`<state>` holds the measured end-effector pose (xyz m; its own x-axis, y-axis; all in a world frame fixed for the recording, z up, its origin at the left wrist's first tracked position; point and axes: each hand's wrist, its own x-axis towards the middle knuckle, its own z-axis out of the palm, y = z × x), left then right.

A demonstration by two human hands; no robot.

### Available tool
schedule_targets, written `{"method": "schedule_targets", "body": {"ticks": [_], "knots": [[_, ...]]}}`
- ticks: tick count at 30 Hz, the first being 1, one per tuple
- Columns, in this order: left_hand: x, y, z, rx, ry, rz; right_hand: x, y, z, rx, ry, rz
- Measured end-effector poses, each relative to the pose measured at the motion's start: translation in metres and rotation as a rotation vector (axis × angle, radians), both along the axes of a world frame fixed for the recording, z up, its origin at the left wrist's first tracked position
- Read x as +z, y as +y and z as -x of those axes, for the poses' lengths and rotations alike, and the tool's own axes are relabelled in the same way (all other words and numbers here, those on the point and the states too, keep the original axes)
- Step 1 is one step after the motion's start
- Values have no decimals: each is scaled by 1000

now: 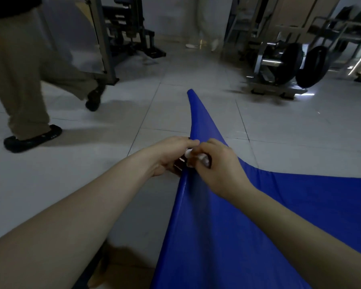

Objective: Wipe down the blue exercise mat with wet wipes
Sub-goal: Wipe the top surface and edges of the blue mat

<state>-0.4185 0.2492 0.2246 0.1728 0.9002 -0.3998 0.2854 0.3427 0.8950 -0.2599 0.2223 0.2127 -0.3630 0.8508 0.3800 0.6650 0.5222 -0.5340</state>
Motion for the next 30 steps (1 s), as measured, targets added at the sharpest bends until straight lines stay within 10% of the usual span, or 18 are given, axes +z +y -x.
{"method": "schedule_targets", "body": {"ticks": [7,14,21,30], "knots": [[-8,8,2,236,-1,-54,2,-51,23,479,-154,156],[-4,5,6,2,-46,30,0,-2,-2,35,-34,-12],[1,1,8,76,118,64,-6,-49,26,486,-186,114],[3,2,5,146,32,35,0,-9,8,58,-57,-10]]}}
